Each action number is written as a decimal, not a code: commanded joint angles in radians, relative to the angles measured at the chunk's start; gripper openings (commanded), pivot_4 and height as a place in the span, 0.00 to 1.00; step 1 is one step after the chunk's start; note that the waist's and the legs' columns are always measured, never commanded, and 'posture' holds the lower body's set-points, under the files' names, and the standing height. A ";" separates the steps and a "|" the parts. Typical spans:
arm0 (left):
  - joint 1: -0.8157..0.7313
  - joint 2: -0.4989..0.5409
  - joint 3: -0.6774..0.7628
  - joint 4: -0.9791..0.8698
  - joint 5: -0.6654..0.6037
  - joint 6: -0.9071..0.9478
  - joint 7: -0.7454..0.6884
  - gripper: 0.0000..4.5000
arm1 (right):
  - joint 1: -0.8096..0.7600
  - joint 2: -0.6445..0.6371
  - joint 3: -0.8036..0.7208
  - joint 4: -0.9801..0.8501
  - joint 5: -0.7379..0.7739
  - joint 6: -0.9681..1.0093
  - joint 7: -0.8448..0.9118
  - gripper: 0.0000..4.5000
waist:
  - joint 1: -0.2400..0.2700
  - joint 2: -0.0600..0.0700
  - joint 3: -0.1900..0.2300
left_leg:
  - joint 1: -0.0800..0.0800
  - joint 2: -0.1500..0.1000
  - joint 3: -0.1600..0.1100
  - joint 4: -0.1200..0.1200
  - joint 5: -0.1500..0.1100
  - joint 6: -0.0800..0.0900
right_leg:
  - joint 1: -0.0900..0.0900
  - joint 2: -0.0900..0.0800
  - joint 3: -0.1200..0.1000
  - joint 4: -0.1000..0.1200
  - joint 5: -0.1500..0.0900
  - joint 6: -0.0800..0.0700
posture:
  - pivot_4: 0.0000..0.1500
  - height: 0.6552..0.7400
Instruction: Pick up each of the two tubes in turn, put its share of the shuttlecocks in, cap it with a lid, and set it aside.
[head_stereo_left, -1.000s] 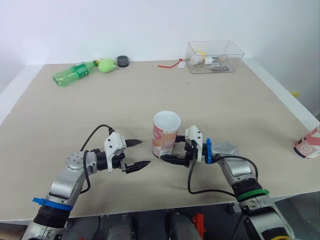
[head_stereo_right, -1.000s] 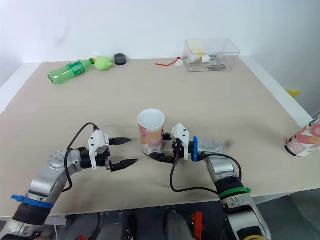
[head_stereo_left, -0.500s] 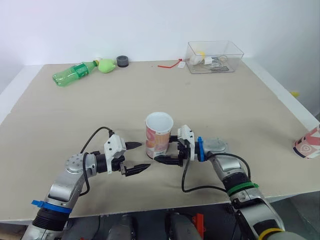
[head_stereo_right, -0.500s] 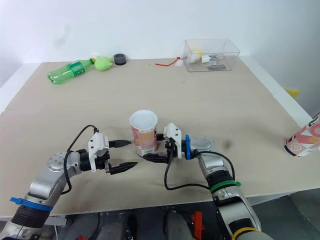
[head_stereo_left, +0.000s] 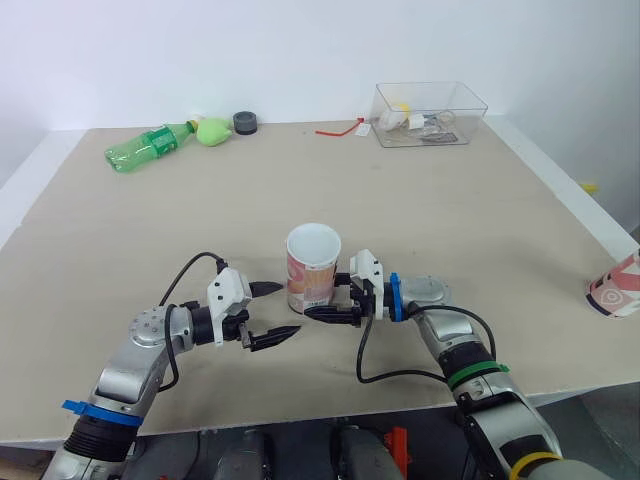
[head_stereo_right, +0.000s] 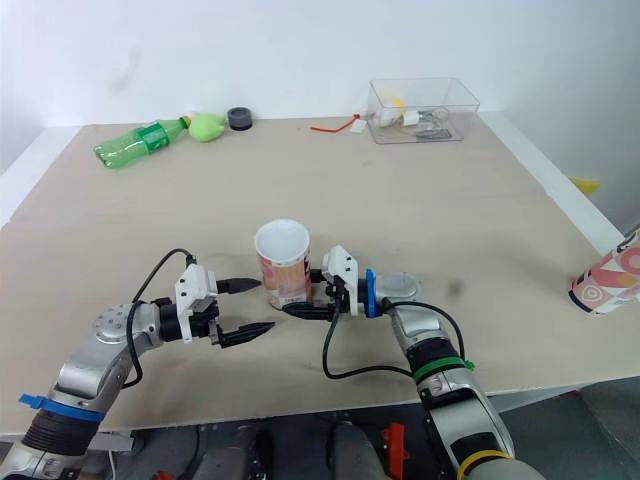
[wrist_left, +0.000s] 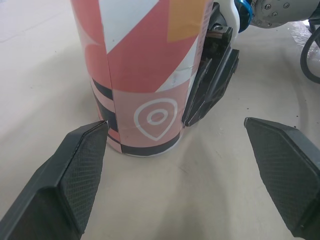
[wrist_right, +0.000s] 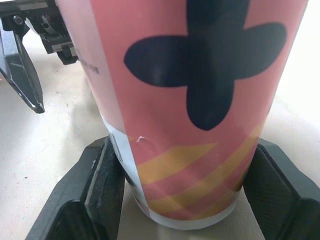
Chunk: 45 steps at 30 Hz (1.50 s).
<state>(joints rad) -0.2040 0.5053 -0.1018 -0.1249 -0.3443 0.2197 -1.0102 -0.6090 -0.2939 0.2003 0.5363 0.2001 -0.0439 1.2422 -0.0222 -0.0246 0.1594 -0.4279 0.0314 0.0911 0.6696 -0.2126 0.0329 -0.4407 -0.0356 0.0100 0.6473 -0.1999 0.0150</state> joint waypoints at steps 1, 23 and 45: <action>-0.025 0.011 0.018 0.001 -0.002 -0.022 -0.002 1.00 | -0.018 -0.007 -0.021 -0.047 0.015 0.004 -0.005 0.68 | 0.000 0.000 0.000 | 0.000 0.000 0.000 0.000 0.000 0.000 | 0.000 0.000 0.000 0.000 0.000 0.000 | 1.00 1.00; -0.098 -0.052 -0.057 -0.002 -0.006 -0.020 -0.006 1.00 | 0.176 -0.205 -0.622 -0.167 0.023 0.295 -0.953 0.68 | 0.002 0.000 0.000 | -0.002 -0.003 0.000 -0.001 0.000 0.000 | 0.000 -0.002 0.001 -0.001 -0.003 0.004 | 1.00 1.00; -0.124 -0.088 -0.070 -0.024 -0.010 -0.031 0.006 1.00 | 0.180 -0.181 -0.672 -0.078 0.093 0.299 -1.108 0.99 | -0.002 0.000 0.000 | 0.001 -0.003 0.003 0.000 0.001 0.003 | 0.002 0.000 0.008 -0.001 0.000 0.009 | 1.00 1.00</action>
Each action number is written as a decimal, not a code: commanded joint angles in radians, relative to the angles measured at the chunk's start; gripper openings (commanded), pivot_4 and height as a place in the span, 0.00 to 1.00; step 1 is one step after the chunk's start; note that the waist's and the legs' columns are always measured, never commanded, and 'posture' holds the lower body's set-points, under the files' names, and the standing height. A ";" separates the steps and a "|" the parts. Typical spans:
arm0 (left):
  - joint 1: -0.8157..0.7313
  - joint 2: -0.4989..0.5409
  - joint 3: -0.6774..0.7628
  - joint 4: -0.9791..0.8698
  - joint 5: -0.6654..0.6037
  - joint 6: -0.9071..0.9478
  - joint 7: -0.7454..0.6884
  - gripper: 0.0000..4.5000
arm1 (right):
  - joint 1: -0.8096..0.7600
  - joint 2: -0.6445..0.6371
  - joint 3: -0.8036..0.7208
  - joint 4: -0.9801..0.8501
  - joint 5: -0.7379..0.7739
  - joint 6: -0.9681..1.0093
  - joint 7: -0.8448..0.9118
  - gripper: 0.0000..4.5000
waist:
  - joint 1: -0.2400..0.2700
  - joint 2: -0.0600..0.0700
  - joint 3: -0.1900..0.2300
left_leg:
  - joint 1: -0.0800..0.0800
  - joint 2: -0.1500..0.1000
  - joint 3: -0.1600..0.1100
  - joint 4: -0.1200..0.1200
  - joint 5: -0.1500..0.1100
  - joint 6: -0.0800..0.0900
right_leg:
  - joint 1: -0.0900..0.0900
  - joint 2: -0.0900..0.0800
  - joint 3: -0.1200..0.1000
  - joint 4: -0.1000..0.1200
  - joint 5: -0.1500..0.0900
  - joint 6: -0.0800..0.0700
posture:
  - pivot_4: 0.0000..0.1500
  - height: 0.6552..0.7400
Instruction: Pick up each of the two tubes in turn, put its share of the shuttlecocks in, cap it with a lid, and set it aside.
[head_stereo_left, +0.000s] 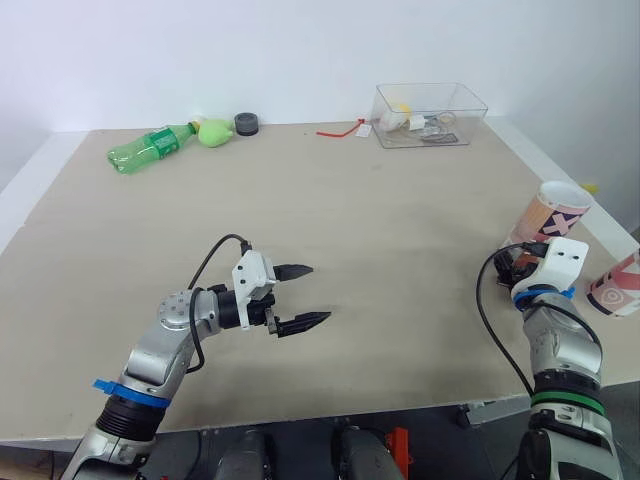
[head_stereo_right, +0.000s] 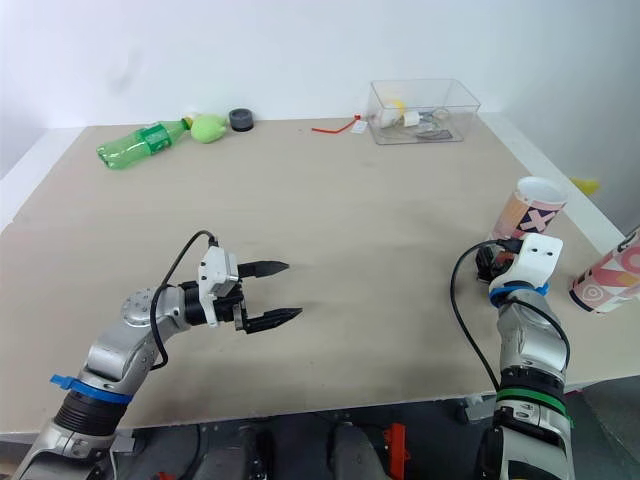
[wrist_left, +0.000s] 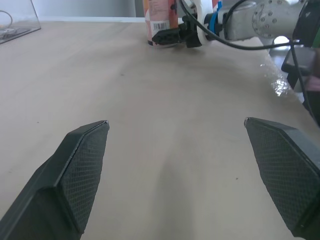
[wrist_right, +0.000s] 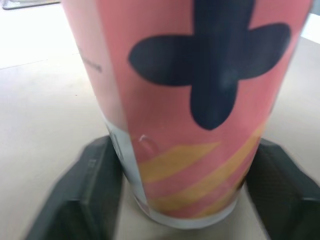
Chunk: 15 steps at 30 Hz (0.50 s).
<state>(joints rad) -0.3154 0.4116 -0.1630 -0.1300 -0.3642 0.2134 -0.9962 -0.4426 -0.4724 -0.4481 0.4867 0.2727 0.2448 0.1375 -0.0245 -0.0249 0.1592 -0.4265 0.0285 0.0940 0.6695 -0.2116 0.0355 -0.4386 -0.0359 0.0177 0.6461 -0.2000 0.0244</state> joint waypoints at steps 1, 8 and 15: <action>-0.012 0.006 -0.010 -0.016 0.011 -0.027 -0.010 1.00 | 0.020 0.001 -0.028 -0.043 0.030 0.016 -0.005 0.99 | 0.000 0.000 0.000 | 0.000 0.000 0.000 0.000 0.000 0.000 | 0.000 0.000 0.000 0.000 0.000 0.000 | 1.00 1.00; -0.025 0.003 -0.015 0.007 0.022 -0.041 -0.014 1.00 | 0.086 -0.006 -0.021 -0.174 0.060 0.070 0.005 0.99 | 0.001 0.000 0.000 | 0.000 0.000 0.000 -0.001 0.000 0.000 | -0.001 0.000 0.000 0.000 0.000 0.000 | 1.00 1.00; -0.026 0.004 -0.018 0.020 0.033 -0.054 -0.021 1.00 | 0.188 -0.002 -0.025 -0.451 0.128 0.243 -0.005 0.99 | 0.001 0.000 0.000 | -0.001 0.000 0.000 -0.001 0.000 0.000 | -0.001 0.000 0.000 0.000 -0.001 0.000 | 1.00 1.00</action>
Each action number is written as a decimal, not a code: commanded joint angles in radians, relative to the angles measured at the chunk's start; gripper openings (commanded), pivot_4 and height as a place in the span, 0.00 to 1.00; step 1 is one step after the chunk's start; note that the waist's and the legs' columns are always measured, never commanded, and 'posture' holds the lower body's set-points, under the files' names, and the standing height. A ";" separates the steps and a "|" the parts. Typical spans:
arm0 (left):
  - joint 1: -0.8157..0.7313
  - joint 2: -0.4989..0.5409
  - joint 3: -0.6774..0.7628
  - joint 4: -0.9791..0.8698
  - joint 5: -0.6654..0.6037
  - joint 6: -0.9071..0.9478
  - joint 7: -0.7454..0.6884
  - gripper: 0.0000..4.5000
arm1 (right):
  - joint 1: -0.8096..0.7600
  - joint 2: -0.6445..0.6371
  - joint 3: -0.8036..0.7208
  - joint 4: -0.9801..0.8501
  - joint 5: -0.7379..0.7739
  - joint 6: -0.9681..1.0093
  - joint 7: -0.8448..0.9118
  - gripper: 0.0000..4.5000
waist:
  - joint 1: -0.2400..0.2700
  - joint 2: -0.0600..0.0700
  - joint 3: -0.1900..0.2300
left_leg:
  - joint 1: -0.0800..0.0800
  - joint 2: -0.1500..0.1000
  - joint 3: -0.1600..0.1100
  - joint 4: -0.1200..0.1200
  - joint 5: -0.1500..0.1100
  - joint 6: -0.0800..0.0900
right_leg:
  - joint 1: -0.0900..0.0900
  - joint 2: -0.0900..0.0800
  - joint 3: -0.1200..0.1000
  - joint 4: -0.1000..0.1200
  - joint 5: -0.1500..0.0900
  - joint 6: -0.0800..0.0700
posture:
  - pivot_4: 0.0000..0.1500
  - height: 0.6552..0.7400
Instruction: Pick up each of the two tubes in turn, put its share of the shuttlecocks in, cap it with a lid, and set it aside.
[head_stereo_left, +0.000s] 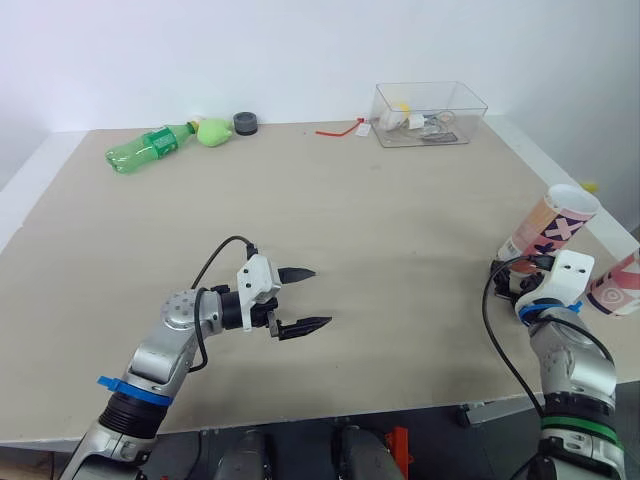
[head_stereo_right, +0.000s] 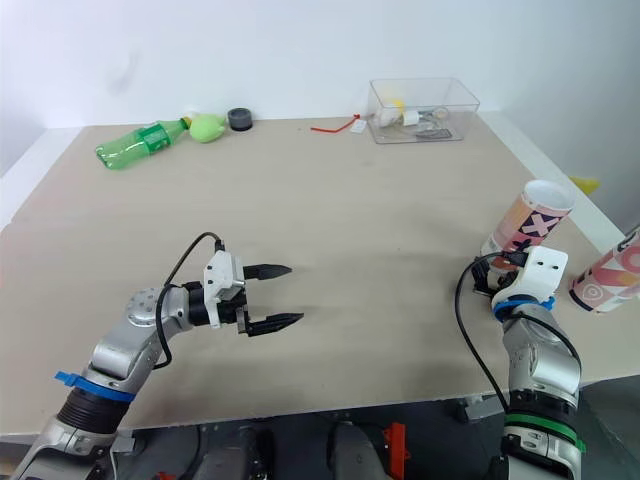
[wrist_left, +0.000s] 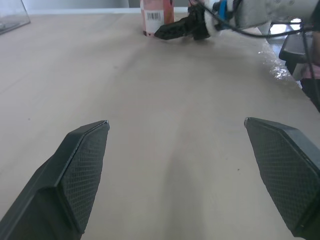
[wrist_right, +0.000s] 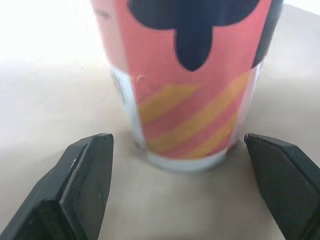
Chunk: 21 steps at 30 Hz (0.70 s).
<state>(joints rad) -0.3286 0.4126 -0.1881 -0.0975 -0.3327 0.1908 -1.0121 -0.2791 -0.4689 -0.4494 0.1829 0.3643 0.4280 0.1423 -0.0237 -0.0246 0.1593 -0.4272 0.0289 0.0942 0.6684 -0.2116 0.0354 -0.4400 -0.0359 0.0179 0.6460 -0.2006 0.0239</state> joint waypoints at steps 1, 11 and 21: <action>-0.013 0.003 0.007 -0.010 0.003 -0.034 -0.006 1.00 | 0.047 -0.004 -0.017 -0.196 0.045 0.094 -0.010 0.99 | 0.000 0.000 0.000 | 0.000 0.000 0.000 0.000 0.000 0.000 | 0.000 0.000 0.000 0.000 0.000 0.000 | 1.00 1.00; -0.021 0.008 0.022 0.053 0.011 -0.054 0.008 1.00 | 0.316 -0.052 0.188 -0.545 0.045 0.031 0.277 0.99 | 0.001 0.000 0.000 | 0.000 0.000 -0.001 -0.002 0.000 0.000 | -0.001 0.000 -0.002 0.000 -0.002 -0.001 | 1.00 1.00; -0.005 0.046 0.083 0.085 0.022 -0.013 0.075 1.00 | 0.100 -0.125 0.395 -0.344 0.098 -0.330 0.900 0.99 | 0.000 -0.005 0.002 | 0.002 0.001 -0.002 0.000 0.000 0.000 | 0.001 0.001 -0.004 -0.001 -0.001 -0.001 | 1.00 1.00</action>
<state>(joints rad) -0.3404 0.4459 -0.1364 0.0015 -0.3206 0.1855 -0.9458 -0.1429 -0.5868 -0.0638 -0.1956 0.4382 0.1209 0.9812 -0.0234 -0.0292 0.1617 -0.4258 0.0302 0.0921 0.6682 -0.2117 0.0352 -0.4396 -0.0344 0.0141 0.6455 -0.2015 0.0221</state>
